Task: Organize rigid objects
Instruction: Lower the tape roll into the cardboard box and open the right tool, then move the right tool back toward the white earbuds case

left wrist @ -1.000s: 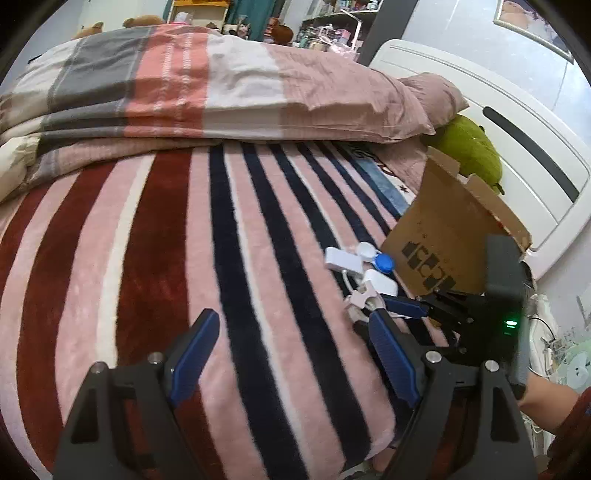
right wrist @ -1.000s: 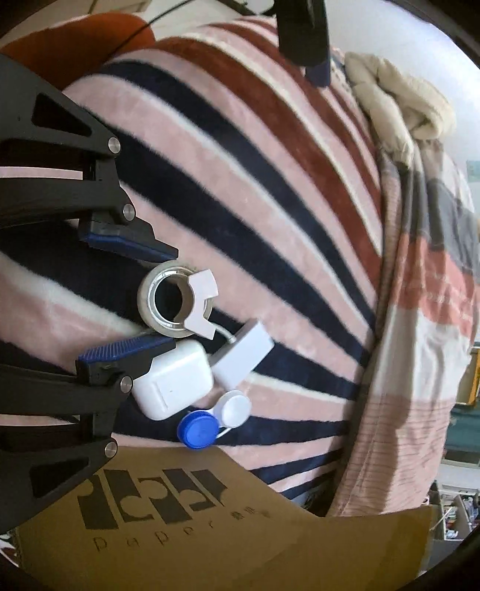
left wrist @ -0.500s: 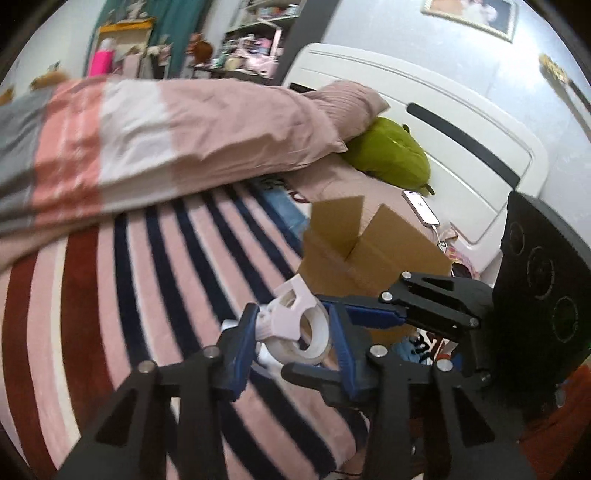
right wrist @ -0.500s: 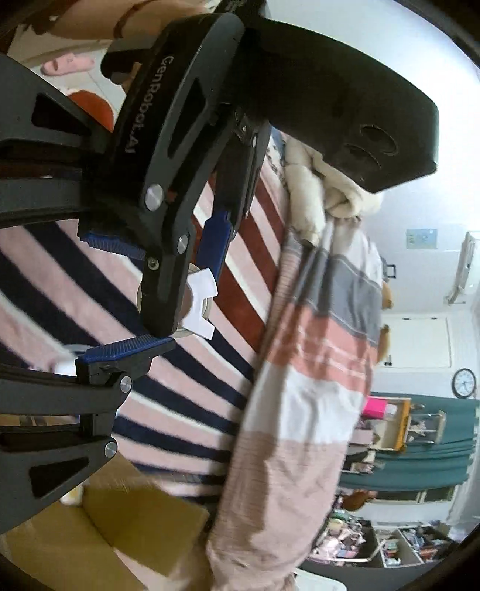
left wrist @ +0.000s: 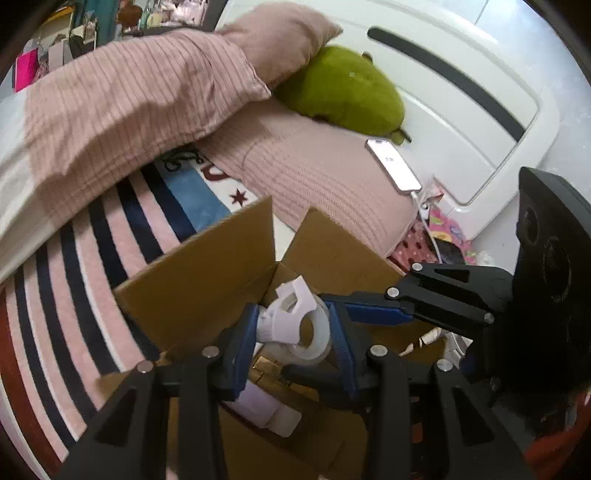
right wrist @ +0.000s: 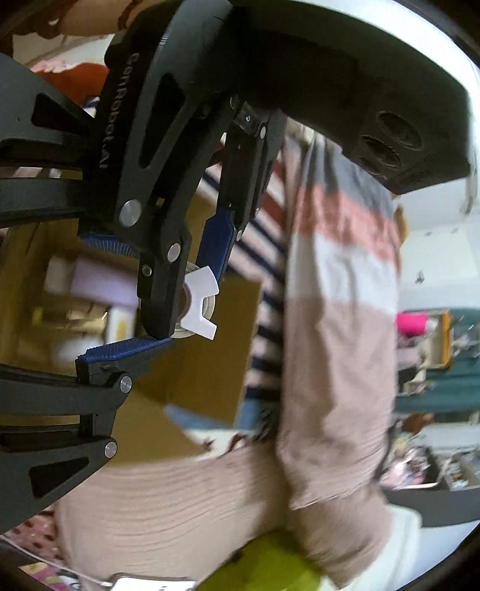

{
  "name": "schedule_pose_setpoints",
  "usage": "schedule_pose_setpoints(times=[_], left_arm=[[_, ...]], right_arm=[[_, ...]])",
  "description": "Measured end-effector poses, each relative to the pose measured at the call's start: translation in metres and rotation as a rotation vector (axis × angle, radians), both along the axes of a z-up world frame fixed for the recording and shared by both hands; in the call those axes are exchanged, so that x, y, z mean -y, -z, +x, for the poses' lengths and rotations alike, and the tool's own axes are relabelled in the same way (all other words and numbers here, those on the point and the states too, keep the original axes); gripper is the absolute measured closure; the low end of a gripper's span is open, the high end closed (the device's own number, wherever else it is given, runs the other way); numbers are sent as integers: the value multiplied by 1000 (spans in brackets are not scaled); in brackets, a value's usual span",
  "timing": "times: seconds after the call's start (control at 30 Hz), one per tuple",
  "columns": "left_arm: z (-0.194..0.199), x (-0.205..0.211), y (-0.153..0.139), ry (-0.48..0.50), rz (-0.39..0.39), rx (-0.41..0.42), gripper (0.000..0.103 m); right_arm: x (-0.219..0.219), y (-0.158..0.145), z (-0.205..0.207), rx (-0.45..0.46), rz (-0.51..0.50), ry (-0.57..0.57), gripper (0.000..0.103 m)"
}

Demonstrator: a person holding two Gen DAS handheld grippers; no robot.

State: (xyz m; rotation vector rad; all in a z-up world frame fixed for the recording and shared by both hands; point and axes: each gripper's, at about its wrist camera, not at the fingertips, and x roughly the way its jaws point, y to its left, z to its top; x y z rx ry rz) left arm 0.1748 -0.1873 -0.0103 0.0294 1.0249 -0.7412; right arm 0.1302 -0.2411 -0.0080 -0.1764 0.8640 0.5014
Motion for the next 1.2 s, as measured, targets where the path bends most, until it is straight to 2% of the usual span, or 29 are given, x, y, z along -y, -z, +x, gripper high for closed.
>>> schedule_pose_setpoints(times=[0.07, 0.13, 0.17, 0.2, 0.27, 0.4, 0.53, 0.73, 0.9, 0.97, 1.07, 1.2], left_arm=[[1, 6, 2, -7, 26, -5, 60], [0, 6, 1, -26, 45, 8, 41], [-3, 3, -2, -36, 48, 19, 39], [-5, 1, -3, -44, 48, 29, 38], [-13, -13, -12, -74, 45, 57, 32], [-35, -57, -35, -169, 37, 142, 25], [-64, -110, -50, -270, 18, 203, 22], [-108, -198, -43, -422, -1, 257, 22], [-130, -250, -16, -503, 3, 266, 21], [-137, -266, -1, -532, 0, 260, 22], [-143, -279, 22, -556, -15, 248, 22], [-149, -287, 47, -569, -11, 232, 22]], right_arm=[[7, 6, 3, -19, -34, 7, 67], [12, 10, 1, -22, -52, 13, 66], [14, 10, 0, -17, -60, 18, 64], [15, 11, 0, -18, -59, 21, 60], [17, 10, -5, -21, -25, 16, 40], [7, 3, -14, 15, -12, 3, 25], [-24, -16, -39, 85, 22, -83, 8], [-86, -36, -74, 77, 94, -226, 8], [-138, -21, -103, 77, 110, -329, 10], [-159, -1, -112, 56, 90, -360, 27], [-172, 34, -110, -6, 68, -329, 32], [-171, 85, -98, -55, -24, -157, 36]])
